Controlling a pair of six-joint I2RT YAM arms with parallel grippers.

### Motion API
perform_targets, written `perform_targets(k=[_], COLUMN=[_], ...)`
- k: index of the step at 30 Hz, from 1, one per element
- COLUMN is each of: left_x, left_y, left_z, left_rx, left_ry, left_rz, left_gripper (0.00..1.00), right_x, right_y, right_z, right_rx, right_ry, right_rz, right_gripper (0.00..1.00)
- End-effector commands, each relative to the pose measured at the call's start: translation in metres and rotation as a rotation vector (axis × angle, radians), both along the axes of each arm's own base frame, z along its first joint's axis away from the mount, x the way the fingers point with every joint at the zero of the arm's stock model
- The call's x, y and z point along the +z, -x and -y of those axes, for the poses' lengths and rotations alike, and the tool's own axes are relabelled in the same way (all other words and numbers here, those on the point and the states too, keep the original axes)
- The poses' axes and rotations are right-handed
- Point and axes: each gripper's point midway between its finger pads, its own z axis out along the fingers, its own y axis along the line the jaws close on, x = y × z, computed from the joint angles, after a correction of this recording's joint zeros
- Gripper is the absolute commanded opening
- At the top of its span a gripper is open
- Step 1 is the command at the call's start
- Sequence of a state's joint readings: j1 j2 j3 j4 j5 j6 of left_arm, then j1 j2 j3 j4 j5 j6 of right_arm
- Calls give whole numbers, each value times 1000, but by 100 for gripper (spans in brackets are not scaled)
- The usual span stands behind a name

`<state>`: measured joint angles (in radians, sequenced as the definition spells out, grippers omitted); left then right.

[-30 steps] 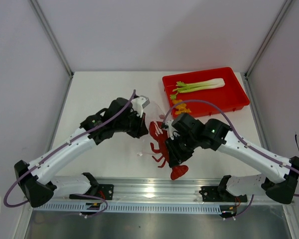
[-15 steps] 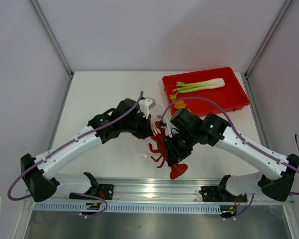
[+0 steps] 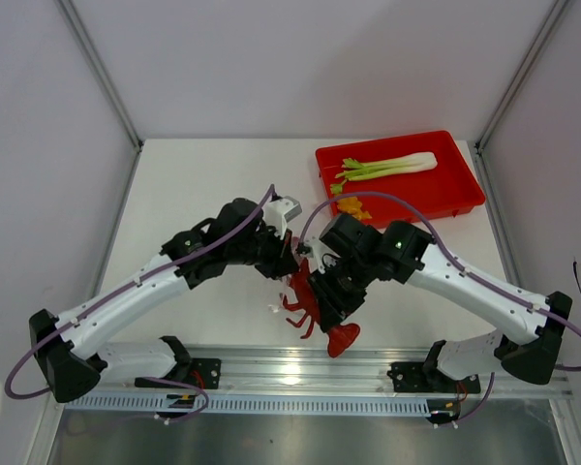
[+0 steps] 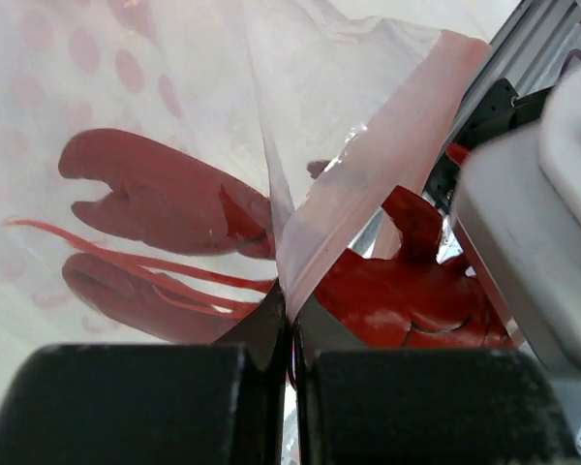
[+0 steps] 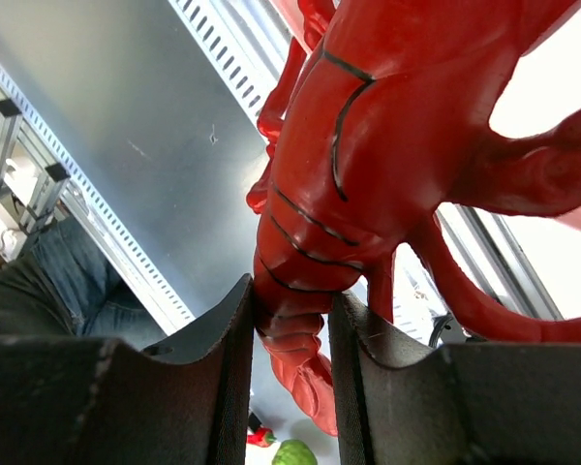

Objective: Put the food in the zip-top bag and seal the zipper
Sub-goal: Place the fake lobster in the zipper food storage bag.

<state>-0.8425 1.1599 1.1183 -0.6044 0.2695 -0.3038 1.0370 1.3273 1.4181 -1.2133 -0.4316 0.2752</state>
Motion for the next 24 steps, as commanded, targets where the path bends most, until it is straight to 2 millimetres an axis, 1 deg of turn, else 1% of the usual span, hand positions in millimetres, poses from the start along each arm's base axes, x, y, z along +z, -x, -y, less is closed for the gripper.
perform_targets(k=[1,2,5,6,9,13,18,20,21,22,24], left_x=[6,3,0,-3,-8,-14,-14,-15,-17,-17,-16], left_y=[10,12,16,17,19,14,11,8,5,-3,-10], left_z=[2,2,1,1,1,-2,-2,-4,-6,-10,-12], left_rx=[-55,-57,-66,-66,-63,-37,-16,2,22,66,104], left_ry=[40,36,35,34,31,15,11,-3,-15,-33,-42], left_rz=[22,14,4,1,-1,14,36,49,51,71,87], left_gripper=[1,1,1,1,1,1,1,1,1,1,1], right_x=[19,21,24,25,31,36,37,39,39,38,34], right_y=[-23,-33,-46,-54,-59,-53,-46,-38,-35,-32,-26], right_z=[-14,-12,-10,-7,2,11,10,8,8,9,13], right_rx=[-29,-65,-124,-157,-191,-186,-174,-148,-141,-137,-128], right_ry=[-76,-82,-91,-93,-110,-119,-137,-159,-159,-156,-139], right_rz=[80,85,91,89,67,48,2,-30,-38,-44,-57], right_gripper=[0,0,0,0,0,0,0,0,0,0,0])
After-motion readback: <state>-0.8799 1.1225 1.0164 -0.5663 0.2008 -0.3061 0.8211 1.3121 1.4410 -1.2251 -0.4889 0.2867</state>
